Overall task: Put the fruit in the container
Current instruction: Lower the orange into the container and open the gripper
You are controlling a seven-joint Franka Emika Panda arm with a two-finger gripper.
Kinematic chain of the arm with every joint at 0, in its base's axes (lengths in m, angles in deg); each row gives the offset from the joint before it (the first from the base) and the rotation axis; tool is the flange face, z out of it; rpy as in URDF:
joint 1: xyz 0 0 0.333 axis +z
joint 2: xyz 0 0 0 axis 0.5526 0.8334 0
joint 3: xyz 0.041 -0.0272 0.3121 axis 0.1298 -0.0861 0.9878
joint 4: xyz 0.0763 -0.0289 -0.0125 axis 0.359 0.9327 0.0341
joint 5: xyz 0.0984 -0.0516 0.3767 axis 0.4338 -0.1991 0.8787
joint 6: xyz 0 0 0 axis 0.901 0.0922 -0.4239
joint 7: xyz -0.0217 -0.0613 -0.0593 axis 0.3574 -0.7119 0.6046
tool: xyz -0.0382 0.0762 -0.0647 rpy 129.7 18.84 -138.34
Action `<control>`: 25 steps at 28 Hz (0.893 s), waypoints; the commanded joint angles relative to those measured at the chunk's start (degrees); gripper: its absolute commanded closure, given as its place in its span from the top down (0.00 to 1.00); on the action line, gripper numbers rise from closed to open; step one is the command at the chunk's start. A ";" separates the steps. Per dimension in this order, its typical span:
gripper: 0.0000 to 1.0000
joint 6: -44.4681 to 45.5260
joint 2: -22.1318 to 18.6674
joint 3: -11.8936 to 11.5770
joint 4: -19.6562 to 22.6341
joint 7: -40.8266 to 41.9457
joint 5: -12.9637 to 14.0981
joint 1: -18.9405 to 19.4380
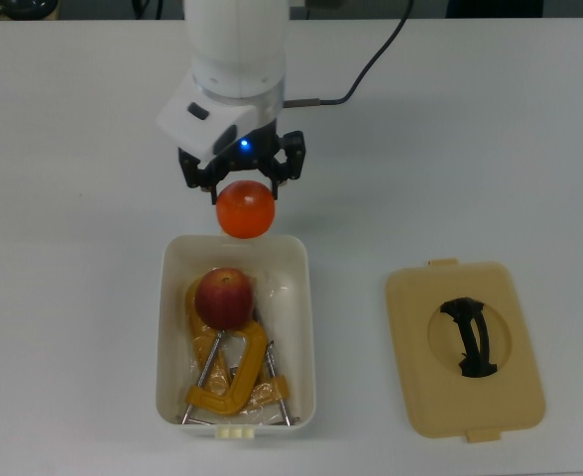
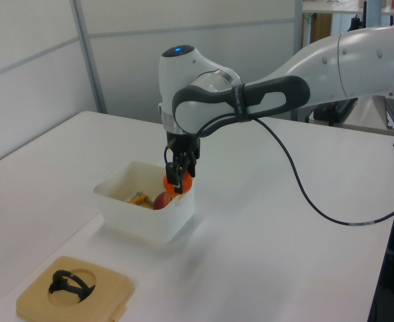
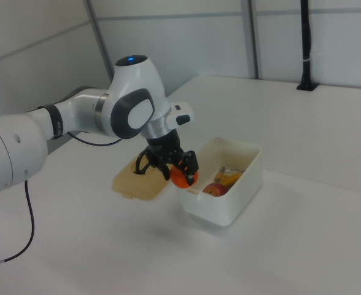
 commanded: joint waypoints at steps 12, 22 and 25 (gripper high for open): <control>1.00 -10.99 3.19 -0.12 -1.05 -5.01 0.82 -1.37; 1.00 -0.55 0.11 -0.47 -0.96 -2.56 0.29 -2.60; 1.00 1.84 -0.59 -0.48 -0.96 -1.06 0.29 -3.75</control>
